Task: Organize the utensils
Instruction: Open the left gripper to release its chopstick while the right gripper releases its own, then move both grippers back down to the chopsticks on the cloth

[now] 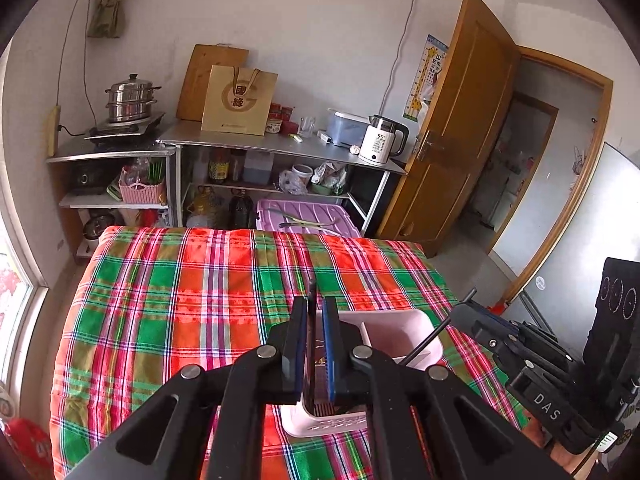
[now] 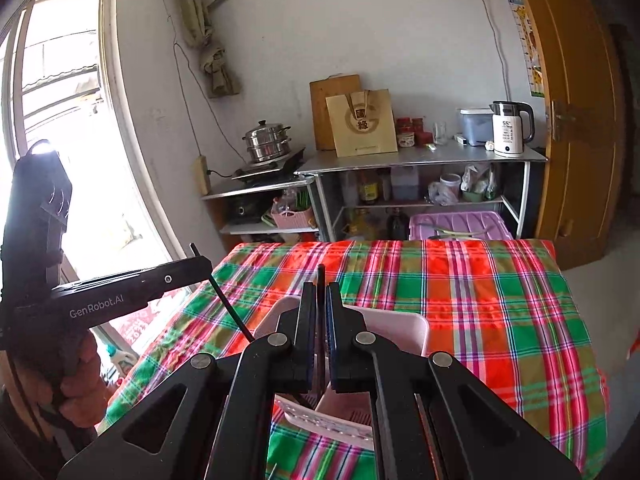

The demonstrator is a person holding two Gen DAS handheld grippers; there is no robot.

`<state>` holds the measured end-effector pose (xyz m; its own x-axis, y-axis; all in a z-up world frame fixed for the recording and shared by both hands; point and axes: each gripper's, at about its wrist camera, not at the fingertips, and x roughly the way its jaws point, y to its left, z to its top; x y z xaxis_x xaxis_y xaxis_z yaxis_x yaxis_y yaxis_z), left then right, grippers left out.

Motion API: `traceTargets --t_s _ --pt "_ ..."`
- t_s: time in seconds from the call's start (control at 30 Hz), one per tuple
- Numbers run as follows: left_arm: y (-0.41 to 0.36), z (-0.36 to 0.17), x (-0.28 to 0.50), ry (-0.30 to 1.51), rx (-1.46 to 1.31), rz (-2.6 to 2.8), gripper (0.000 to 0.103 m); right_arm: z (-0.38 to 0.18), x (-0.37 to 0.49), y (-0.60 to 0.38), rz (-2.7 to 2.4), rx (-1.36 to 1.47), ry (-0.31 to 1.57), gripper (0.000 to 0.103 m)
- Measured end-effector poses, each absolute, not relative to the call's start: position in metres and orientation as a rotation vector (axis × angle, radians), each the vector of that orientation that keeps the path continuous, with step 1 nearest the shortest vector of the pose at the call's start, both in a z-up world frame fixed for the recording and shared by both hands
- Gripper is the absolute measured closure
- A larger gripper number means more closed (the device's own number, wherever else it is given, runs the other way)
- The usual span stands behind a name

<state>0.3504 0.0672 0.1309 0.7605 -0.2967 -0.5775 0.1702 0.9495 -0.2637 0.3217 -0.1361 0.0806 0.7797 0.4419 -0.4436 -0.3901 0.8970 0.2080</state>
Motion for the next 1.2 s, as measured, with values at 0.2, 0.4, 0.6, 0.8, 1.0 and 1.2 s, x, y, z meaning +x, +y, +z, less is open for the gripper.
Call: traceTargets --t_s 0.2,0.4,0.6,0.8,1.0,1.2 --pt "0.074 0.149 0.329 0.604 -0.213 -0.252 0.074 0.096 0.306 -0.145 0.449 0.102 0.469 0.096" --pt "0.079 0.171 0.288 0.524 -0.194 -0.226 0.074 0.11 0.275 -0.161 0.439 0.099 0.407 0.096" --pt "0.078 0.171 0.234 0.473 -0.164 -0.232 0.074 0.107 0.234 -0.181 0.441 0.102 0.383 0.096" --pt "0.068 0.147 0.181 0.471 -0.144 -0.245 0.074 0.087 0.194 -0.193 0.437 0.068 0.4 0.096" --pt "0.053 0.111 0.138 0.505 -0.126 -0.273 0.074 0.057 0.163 -0.206 0.429 0.079 0.441 0.096" --pt "0.04 0.072 0.112 0.568 -0.114 -0.307 0.074 0.028 0.149 -0.215 0.429 0.1 0.503 0.096"
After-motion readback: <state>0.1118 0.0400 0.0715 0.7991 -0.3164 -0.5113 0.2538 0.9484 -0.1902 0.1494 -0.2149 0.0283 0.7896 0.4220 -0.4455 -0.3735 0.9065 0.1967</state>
